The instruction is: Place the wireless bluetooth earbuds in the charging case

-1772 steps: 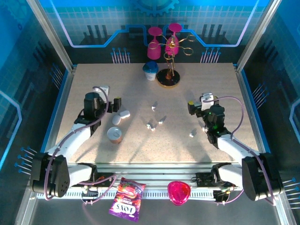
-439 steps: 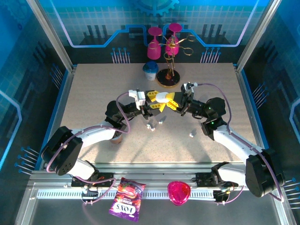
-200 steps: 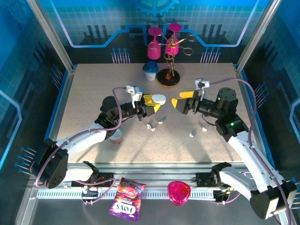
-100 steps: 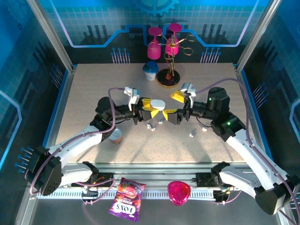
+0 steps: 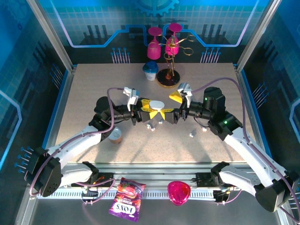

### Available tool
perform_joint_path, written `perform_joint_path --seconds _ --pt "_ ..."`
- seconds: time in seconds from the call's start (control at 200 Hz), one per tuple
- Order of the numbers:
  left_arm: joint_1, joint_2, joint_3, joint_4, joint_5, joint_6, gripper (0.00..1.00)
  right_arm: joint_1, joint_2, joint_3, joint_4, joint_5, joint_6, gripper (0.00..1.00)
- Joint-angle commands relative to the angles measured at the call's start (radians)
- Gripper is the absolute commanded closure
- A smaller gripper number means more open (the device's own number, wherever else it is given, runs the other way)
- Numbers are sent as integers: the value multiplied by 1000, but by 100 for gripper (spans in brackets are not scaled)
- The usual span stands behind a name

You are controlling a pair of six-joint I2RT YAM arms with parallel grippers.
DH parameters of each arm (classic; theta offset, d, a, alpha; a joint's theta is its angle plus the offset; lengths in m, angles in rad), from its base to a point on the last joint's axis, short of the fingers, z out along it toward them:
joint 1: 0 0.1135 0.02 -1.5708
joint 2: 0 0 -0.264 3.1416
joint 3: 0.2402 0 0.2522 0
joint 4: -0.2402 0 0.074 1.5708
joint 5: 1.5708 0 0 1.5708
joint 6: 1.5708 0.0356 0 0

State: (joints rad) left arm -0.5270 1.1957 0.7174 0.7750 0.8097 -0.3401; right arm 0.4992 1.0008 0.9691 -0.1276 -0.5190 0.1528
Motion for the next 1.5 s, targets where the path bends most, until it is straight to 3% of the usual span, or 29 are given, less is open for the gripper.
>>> perform_joint_path --seconds 0.0,1.021,1.216,1.311,1.496 --pt "-5 0 15 29 89 28 76 -3 -14 35 0 83 21 2" --pt "-4 14 -39 79 95 106 76 -56 -54 46 1 80 99 1" --pt "7 25 -45 91 44 126 76 -67 -68 43 -18 87 124 0" --pt "21 40 -53 139 7 124 76 -103 -82 36 -64 148 176 0" --pt "39 73 -61 218 -27 114 77 -254 -104 -38 -67 117 257 0"
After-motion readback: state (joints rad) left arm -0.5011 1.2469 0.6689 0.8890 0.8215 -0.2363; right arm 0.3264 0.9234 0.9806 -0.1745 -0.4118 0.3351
